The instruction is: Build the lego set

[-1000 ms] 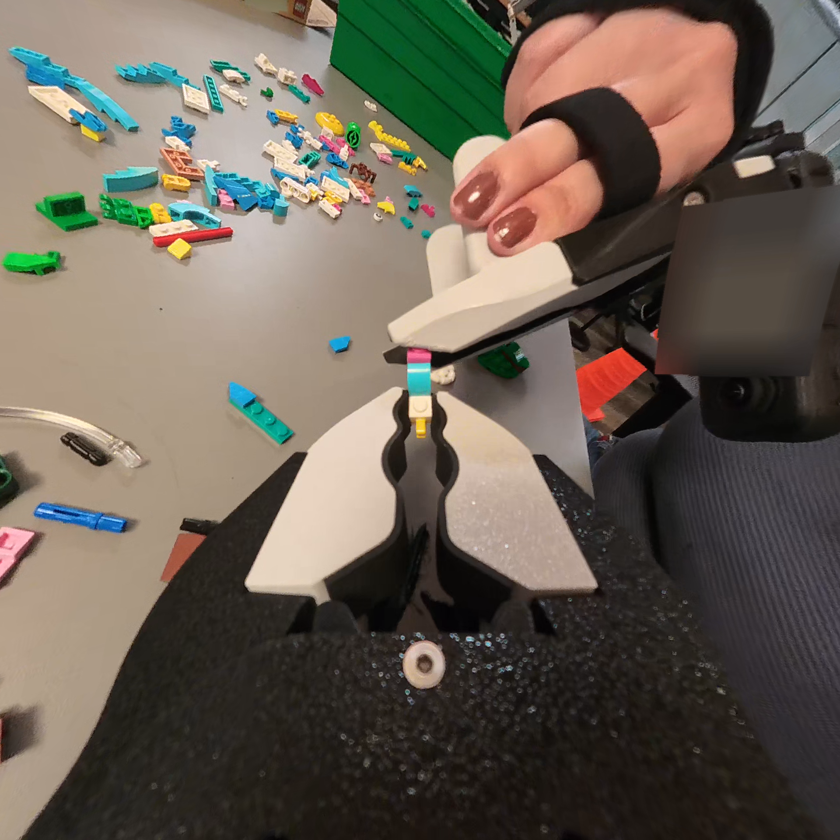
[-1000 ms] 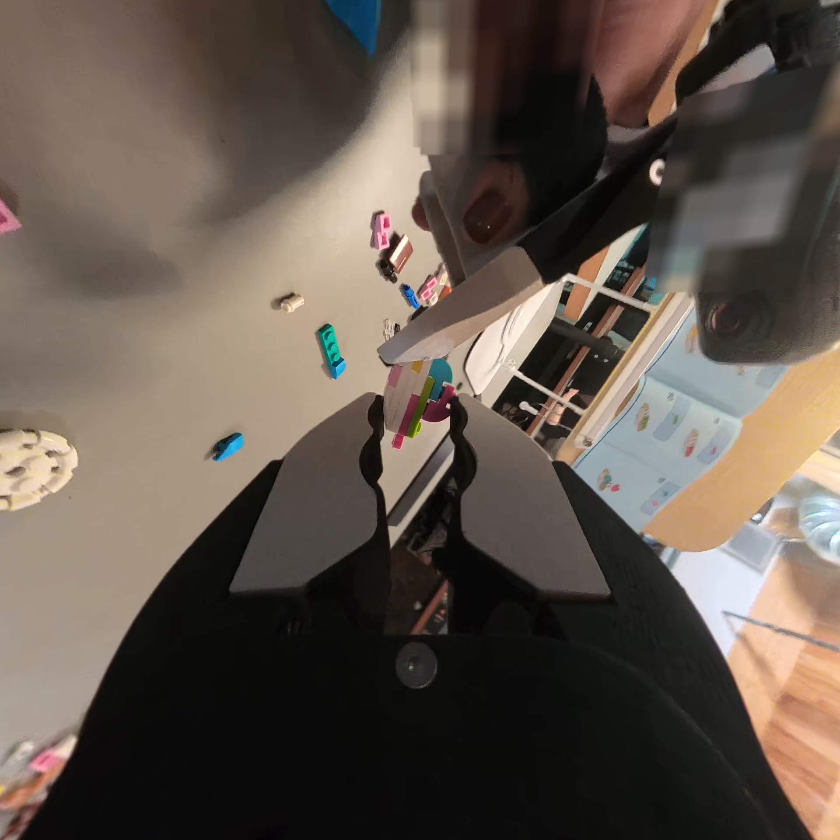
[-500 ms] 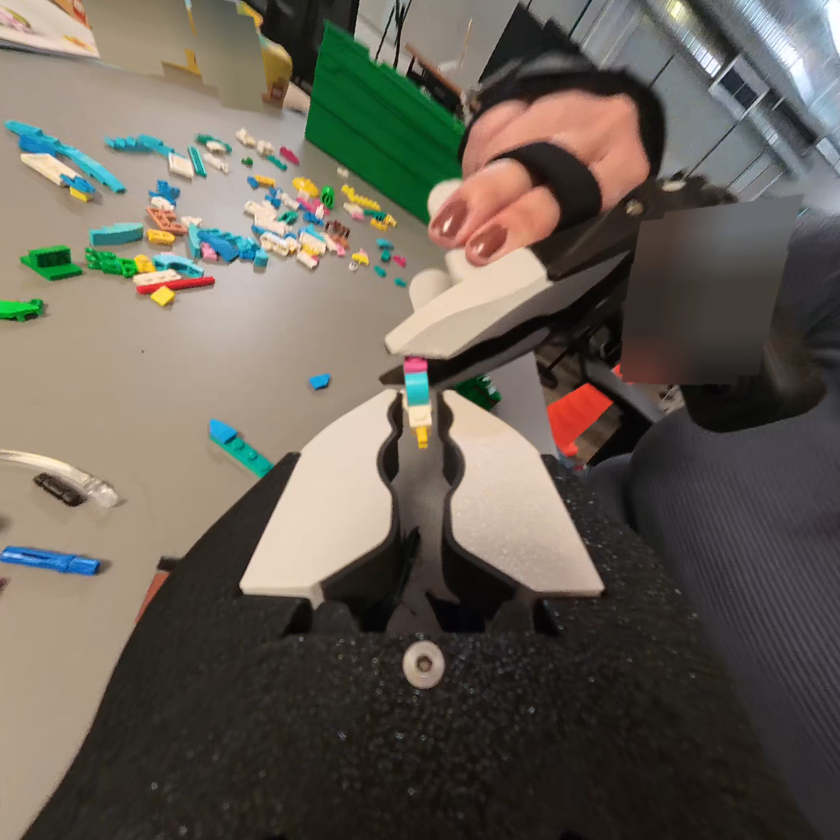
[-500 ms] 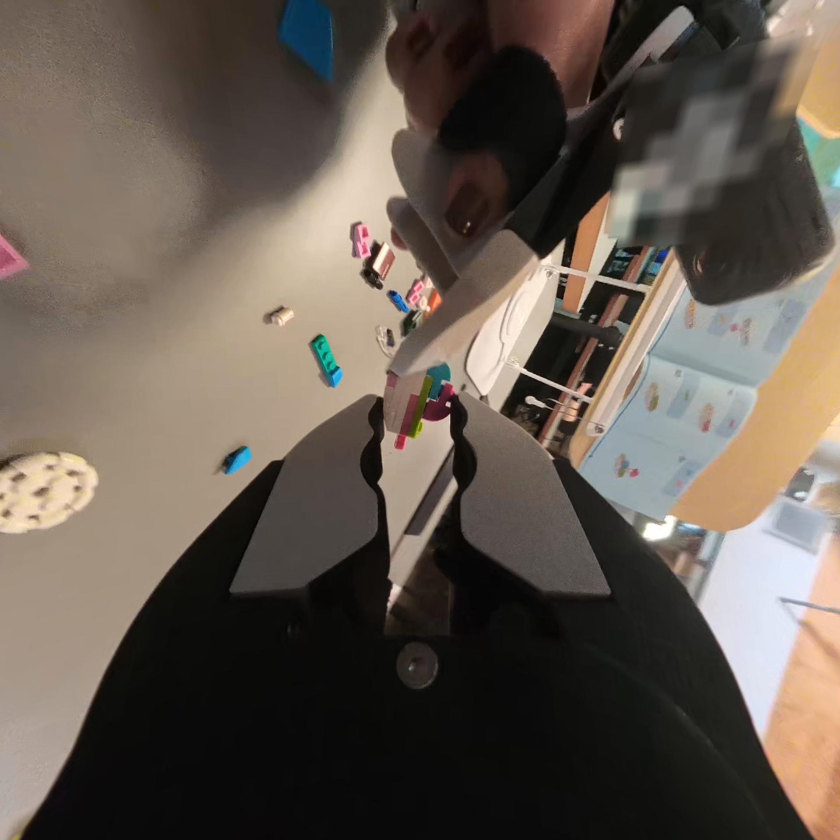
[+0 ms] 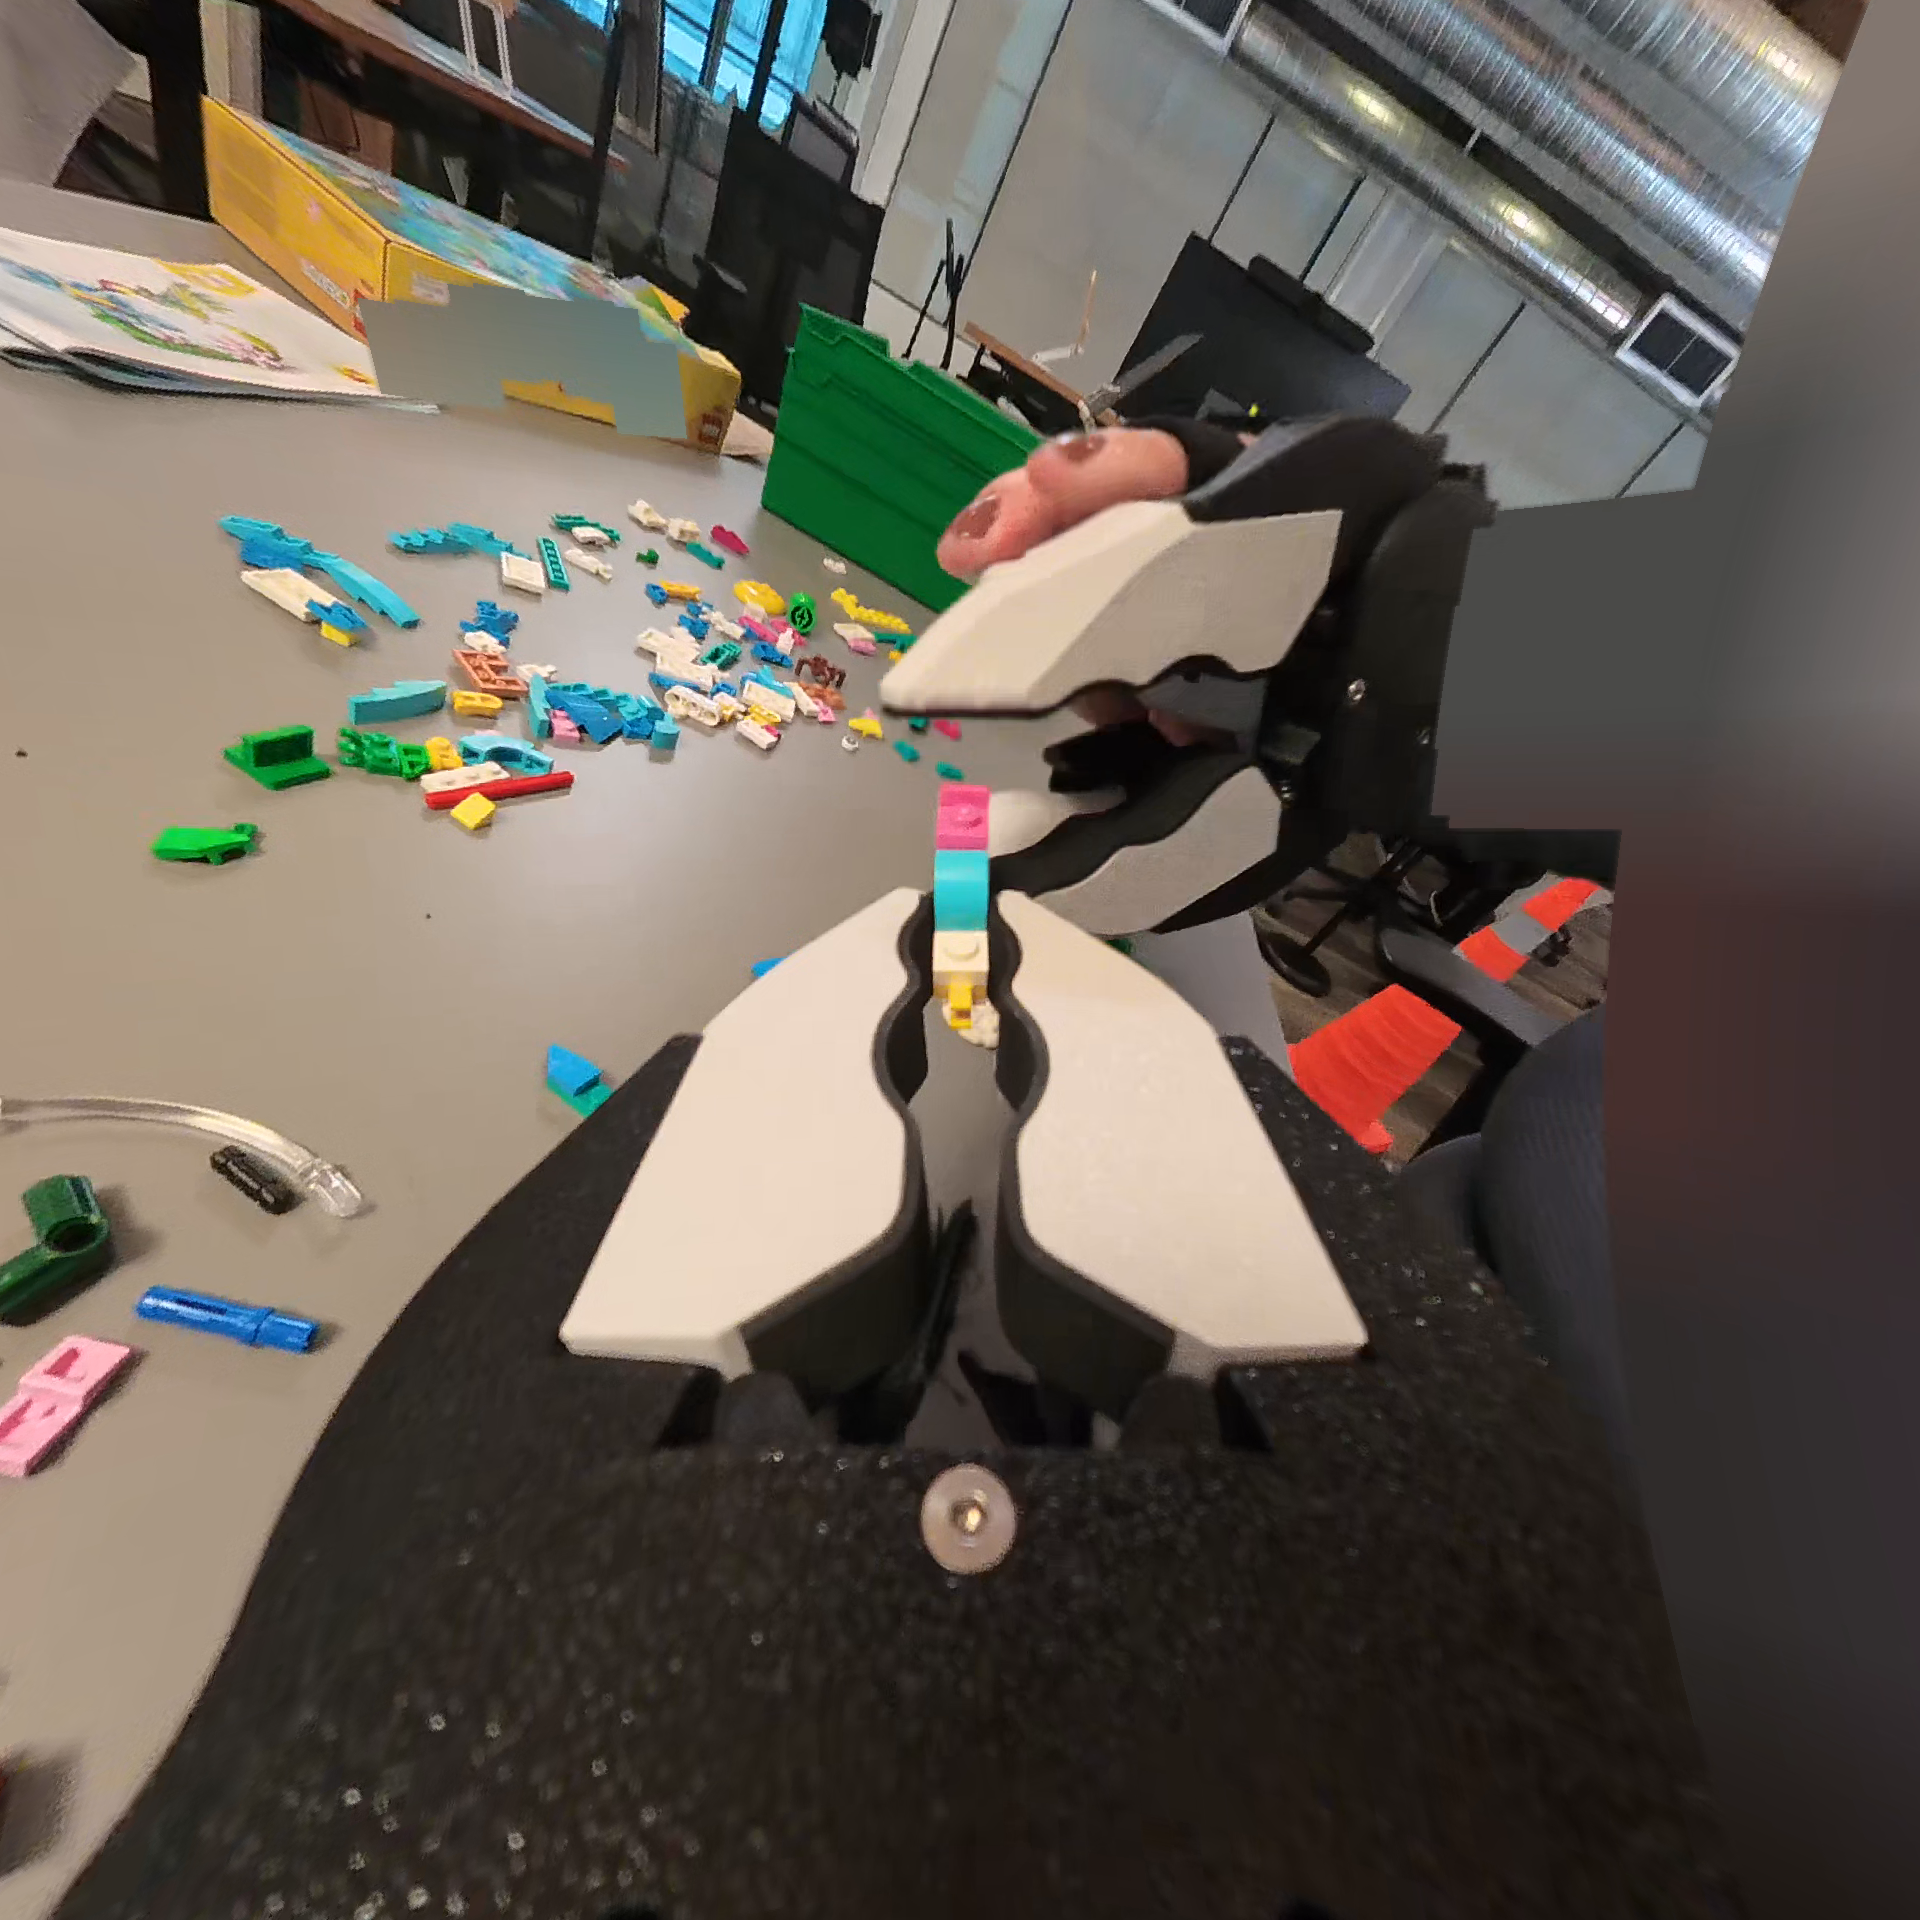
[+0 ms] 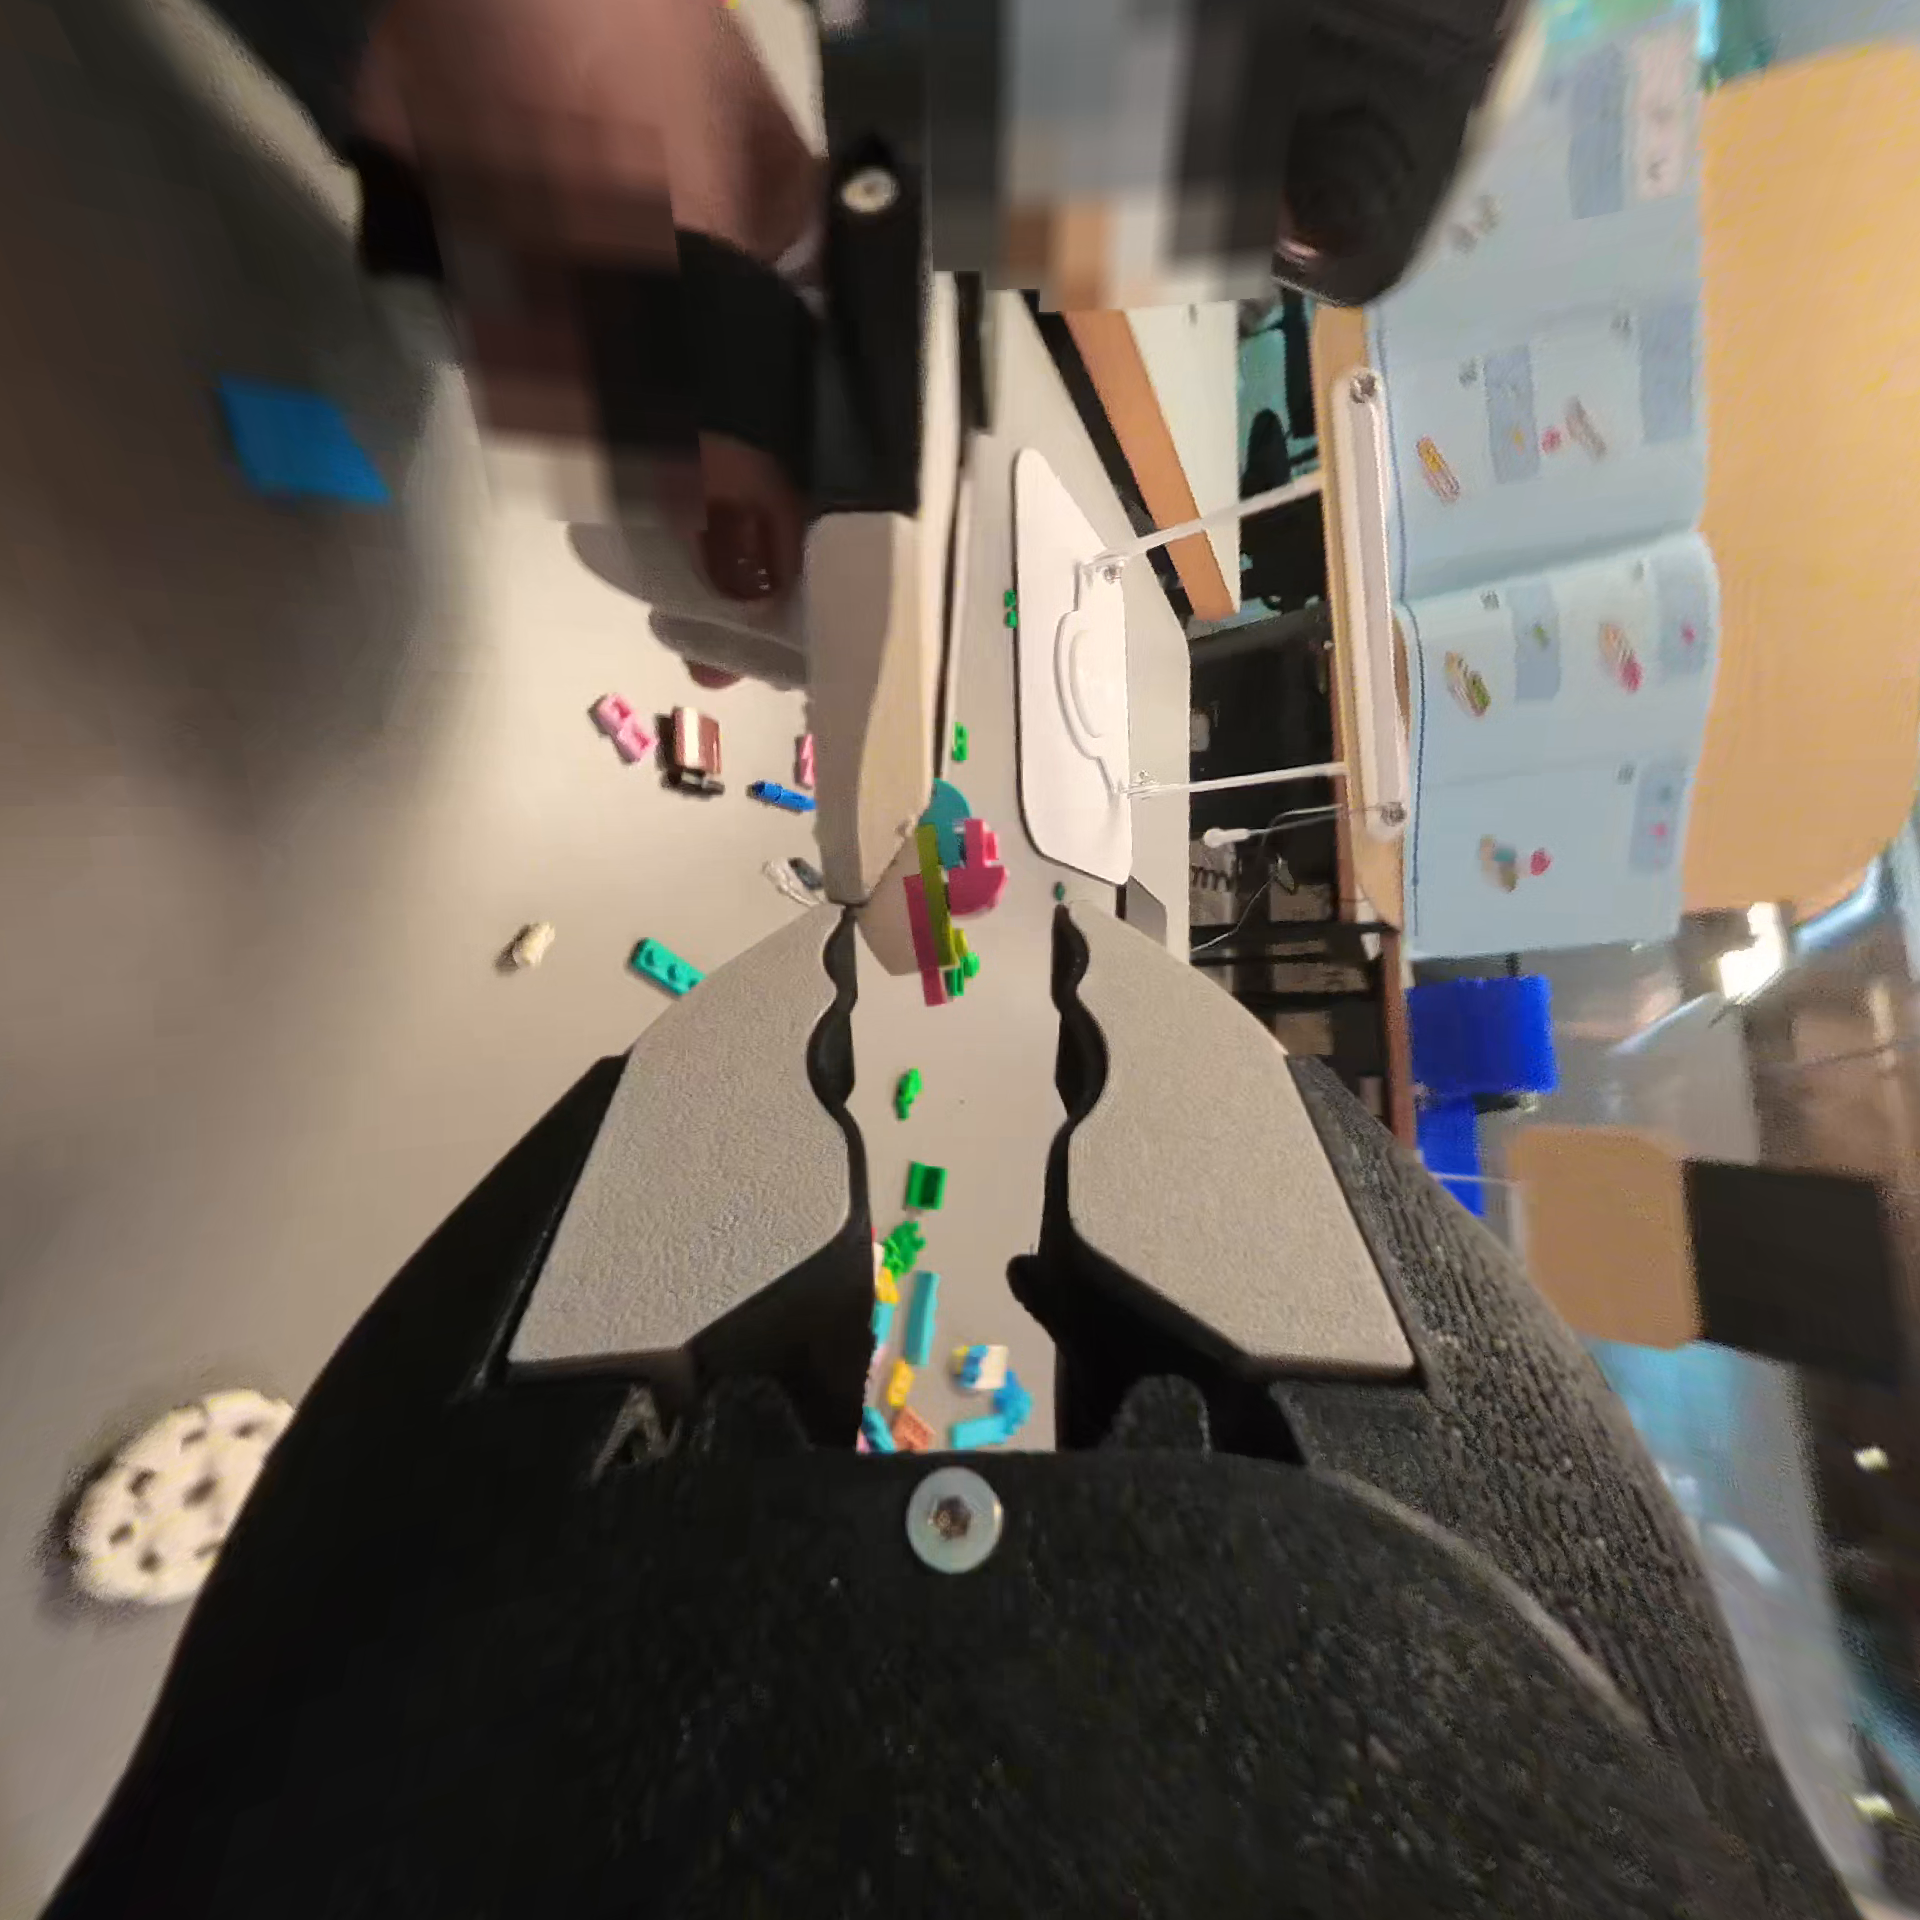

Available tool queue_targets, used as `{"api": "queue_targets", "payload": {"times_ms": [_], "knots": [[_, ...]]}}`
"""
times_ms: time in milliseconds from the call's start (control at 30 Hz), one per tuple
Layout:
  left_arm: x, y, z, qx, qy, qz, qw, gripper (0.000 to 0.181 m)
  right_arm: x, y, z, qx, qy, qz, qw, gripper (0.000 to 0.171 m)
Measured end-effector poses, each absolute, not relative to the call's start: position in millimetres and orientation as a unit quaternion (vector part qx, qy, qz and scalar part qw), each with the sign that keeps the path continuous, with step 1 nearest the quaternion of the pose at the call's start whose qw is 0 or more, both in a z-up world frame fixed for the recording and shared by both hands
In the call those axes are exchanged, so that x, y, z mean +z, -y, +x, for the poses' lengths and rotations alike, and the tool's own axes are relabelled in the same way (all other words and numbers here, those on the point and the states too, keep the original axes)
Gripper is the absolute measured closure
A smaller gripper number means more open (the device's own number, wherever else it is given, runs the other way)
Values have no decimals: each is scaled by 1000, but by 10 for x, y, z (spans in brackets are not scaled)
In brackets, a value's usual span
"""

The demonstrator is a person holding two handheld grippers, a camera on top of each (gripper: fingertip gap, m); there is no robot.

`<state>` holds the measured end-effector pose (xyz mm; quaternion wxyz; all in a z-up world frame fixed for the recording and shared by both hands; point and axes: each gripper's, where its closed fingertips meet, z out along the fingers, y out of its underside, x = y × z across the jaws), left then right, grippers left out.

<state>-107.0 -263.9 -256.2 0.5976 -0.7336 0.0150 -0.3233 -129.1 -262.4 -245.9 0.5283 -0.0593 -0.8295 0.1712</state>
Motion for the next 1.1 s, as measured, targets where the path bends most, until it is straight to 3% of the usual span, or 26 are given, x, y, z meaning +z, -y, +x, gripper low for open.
{"api": "queue_targets", "payload": {"times_ms": [167, 333, 467, 900, 1100], "knots": [[-2598, 2634, -1131, -331, 11, -738, 589, 173, -2422, 2638, -1287, 208, 819, -76, 530, 124], [-2646, 2631, -1102, -367, 22, -736, 569, 173, -2493, 2835, -1196, 244, 850, -58, 463, 114], [-2671, 2629, -1058, -388, 24, -733, 558, 173, -2578, 2853, -1226, 236, 863, -60, 442, 114], [-2622, 2655, -1020, -434, 30, -713, 551, 173, -2572, 2861, -1260, 258, 861, -72, 433, 143], [-2571, 2690, -1026, -445, 25, -704, 553, 173, -2538, 2902, -1261, 273, 851, -71, 443, 148]]}}
